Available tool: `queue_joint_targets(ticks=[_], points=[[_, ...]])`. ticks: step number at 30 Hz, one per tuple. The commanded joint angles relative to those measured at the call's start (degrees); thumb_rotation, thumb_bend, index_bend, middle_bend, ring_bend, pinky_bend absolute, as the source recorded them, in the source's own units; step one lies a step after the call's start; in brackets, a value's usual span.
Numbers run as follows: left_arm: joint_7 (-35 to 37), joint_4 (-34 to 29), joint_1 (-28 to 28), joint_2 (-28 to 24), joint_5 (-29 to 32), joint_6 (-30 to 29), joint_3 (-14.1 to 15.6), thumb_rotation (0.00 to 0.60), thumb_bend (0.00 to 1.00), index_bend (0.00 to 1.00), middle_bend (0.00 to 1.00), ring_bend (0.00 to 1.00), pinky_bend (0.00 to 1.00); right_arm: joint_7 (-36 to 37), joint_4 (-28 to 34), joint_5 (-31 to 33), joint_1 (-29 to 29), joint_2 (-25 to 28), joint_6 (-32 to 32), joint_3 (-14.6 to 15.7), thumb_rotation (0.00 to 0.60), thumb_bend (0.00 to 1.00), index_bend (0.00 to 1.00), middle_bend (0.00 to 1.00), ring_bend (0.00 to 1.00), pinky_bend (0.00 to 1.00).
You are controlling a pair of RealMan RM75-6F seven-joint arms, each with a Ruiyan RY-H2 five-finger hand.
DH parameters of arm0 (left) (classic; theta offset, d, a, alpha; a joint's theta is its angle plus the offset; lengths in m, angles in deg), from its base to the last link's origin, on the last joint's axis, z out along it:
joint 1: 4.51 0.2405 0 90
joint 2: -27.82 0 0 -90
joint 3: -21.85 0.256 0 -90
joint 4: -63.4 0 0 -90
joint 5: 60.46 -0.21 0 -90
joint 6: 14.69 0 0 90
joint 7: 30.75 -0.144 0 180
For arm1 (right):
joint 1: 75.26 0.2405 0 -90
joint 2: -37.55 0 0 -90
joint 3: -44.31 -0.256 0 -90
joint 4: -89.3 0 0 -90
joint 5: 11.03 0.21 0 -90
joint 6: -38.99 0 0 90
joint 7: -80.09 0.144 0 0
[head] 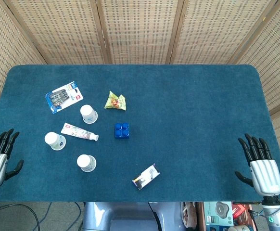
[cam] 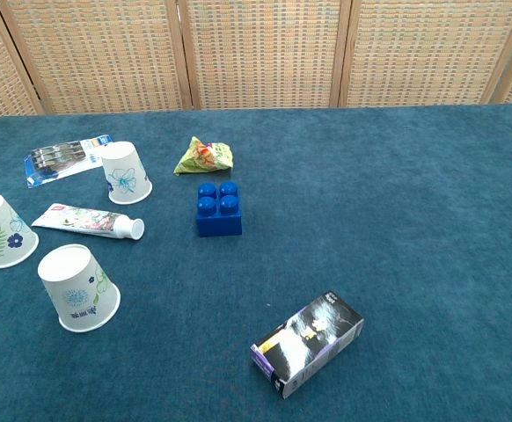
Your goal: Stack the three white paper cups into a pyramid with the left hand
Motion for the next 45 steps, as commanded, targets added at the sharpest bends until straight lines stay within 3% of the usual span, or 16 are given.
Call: queue_joint_targets(ticks=[1,38,45], points=[[-0.2,-0.2,-0.1,-0.1,-0.3,0.2,0.2,0.600,0.38,0.00,0.00,0.00,0.00,0.0,-0.1,-0.1,-0.2,0.0,0.3,0.0,0.600,0.10,0.00,0.00,0.00,0.00],[-2.1,-1.7,-1.2,-0.2,0.6,2.8,0.4,0.600,0.38,0.00,0.00,0.00,0.00,0.2,0.6,1.3,-0.8,0.3,0.4,-0.3,0.600,0.10,0.00,0.00,0.00,0.00],[-2.3,-2.9,-3.3,-1.5,2.3,6.9,-0.3,0.600,0.38,0.00,0.00,0.00,0.00,1.1,0.4,1.6,-0.9,0.4,0.5,-0.5,0.600,0.10,0.00,0.00,0.00,0.00]])
